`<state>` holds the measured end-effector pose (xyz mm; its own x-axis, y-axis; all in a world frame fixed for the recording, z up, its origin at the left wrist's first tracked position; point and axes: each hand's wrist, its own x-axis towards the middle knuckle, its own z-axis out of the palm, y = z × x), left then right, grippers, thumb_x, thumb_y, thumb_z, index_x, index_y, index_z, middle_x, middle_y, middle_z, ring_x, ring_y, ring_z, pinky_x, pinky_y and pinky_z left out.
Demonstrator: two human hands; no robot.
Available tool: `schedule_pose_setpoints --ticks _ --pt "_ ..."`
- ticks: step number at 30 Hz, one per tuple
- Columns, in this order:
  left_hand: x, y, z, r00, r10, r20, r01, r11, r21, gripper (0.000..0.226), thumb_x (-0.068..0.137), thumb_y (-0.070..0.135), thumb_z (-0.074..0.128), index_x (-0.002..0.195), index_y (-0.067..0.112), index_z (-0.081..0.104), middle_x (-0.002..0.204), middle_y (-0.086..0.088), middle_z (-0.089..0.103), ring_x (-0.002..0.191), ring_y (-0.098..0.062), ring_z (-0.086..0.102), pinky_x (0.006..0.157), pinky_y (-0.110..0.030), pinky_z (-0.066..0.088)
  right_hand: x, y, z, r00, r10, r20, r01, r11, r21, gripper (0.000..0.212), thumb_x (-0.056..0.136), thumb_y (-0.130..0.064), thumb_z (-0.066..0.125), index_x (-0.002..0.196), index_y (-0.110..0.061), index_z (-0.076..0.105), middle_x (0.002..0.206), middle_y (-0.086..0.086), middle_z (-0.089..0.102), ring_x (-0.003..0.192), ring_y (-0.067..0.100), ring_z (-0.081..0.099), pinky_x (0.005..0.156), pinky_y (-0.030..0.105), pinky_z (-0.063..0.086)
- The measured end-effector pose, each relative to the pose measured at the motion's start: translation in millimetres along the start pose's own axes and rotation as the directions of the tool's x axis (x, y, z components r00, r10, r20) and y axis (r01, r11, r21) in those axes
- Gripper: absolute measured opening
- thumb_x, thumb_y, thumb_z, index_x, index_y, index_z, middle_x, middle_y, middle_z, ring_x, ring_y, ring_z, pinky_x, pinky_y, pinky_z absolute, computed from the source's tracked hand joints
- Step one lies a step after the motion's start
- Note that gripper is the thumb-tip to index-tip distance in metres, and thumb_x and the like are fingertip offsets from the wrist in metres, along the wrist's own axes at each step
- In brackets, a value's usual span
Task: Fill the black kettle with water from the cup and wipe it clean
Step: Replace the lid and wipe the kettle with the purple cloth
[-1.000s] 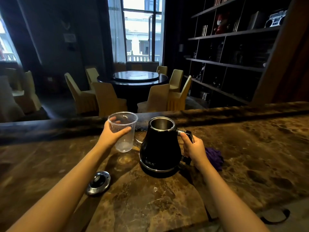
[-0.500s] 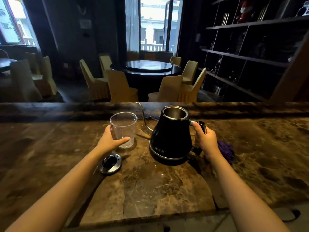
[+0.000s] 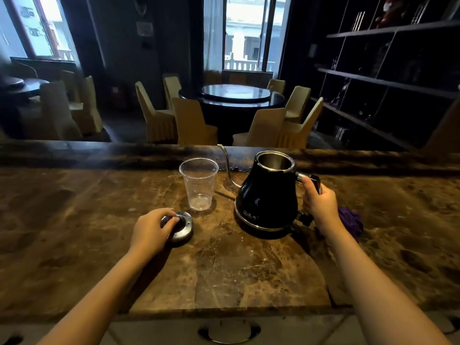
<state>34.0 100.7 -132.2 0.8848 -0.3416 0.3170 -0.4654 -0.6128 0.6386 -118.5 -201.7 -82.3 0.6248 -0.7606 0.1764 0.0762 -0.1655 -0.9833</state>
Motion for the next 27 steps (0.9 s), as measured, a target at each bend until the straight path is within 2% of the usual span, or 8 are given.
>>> schedule_pose_setpoints --ticks 5,10,12,14,18,22,25,27 --pt "13 52 -13 0.982 0.127 -0.138 -0.162 0.943 -0.292 0.021 0.089 0.021 0.054 0.106 0.011 0.061 0.106 0.0 0.065 0.096 -0.013 0.061 0.082 -0.03 0.051 1 0 -1 1.0 -0.008 0.004 0.008 1.0 -0.003 0.028 0.089 -0.03 0.055 0.062 -0.023 0.053 0.047 -0.011 0.049 0.039 0.0 0.046 0.042 0.014 0.037" --pt "55 152 -7 0.972 0.148 -0.183 -0.22 0.844 -0.489 0.015 0.088 0.027 0.057 0.087 0.012 0.058 0.077 0.008 0.058 0.072 -0.002 0.053 0.061 -0.009 0.042 3 1 -4 1.0 -0.005 0.004 0.005 1.0 -0.011 0.031 0.087 -0.032 0.058 0.059 -0.018 0.051 0.046 -0.005 0.046 0.042 0.008 0.041 0.043 0.022 0.033" --pt "73 184 3 0.968 0.22 -0.118 -0.249 0.842 -0.478 0.013 0.087 0.026 0.058 0.084 0.013 0.055 0.081 0.004 0.059 0.072 -0.006 0.052 0.06 -0.008 0.04 5 1 -4 1.0 -0.001 0.005 0.001 1.0 -0.007 0.031 0.086 -0.032 0.059 0.059 -0.018 0.052 0.042 -0.008 0.046 0.044 0.012 0.04 0.042 0.022 0.033" --pt "86 209 20 0.954 0.3 -0.013 -0.279 0.871 -0.404 0.015 0.085 0.025 0.06 0.084 0.013 0.052 0.089 -0.001 0.06 0.078 -0.011 0.051 0.063 -0.015 0.039 6 2 -5 1.0 -0.007 0.006 0.007 1.0 0.001 0.028 0.086 -0.03 0.06 0.06 -0.02 0.057 0.038 -0.009 0.049 0.045 0.012 0.042 0.044 0.023 0.035" --pt "98 222 51 0.905 0.387 0.174 -0.337 0.905 -0.259 0.016 0.084 0.024 0.062 0.084 0.011 0.053 0.108 -0.011 0.068 0.085 -0.018 0.055 0.073 -0.024 0.037 5 1 -4 0.999 -0.022 0.03 0.021 0.999 0.029 0.021 0.087 -0.026 0.059 0.066 -0.022 0.061 0.04 -0.013 0.056 0.043 -0.001 0.048 0.045 0.016 0.038" --pt "101 221 60 0.89 0.387 0.239 -0.331 0.911 -0.244 0.015 0.082 0.025 0.064 0.082 0.015 0.052 0.101 -0.012 0.068 0.078 -0.012 0.052 0.06 -0.018 0.037 5 0 -6 0.998 0.009 0.06 -0.013 0.998 0.057 0.018 0.088 -0.025 0.058 0.071 -0.022 0.06 0.04 -0.016 0.058 0.041 -0.005 0.051 0.044 0.011 0.038" --pt "101 223 59 0.874 0.396 0.28 -0.326 0.907 -0.265 0.017 0.082 0.026 0.065 0.076 0.018 0.05 0.091 -0.009 0.065 0.074 -0.012 0.053 0.06 -0.017 0.039 5 0 -6 0.997 0.032 0.064 -0.036 0.997 0.061 0.02 0.088 -0.026 0.058 0.068 -0.021 0.058 0.038 -0.014 0.056 0.037 -0.004 0.05 0.04 0.011 0.037" --pt "101 223 58 0.866 0.403 0.297 -0.326 0.904 -0.276 0.02 0.082 0.026 0.065 0.072 0.022 0.049 0.092 -0.011 0.066 0.081 -0.018 0.058 0.064 -0.018 0.041 5 -1 -6 0.998 0.033 0.063 -0.037 0.997 0.067 0.022 0.088 -0.024 0.058 0.067 -0.021 0.056 0.037 -0.014 0.056 0.037 -0.005 0.05 0.039 0.01 0.036"
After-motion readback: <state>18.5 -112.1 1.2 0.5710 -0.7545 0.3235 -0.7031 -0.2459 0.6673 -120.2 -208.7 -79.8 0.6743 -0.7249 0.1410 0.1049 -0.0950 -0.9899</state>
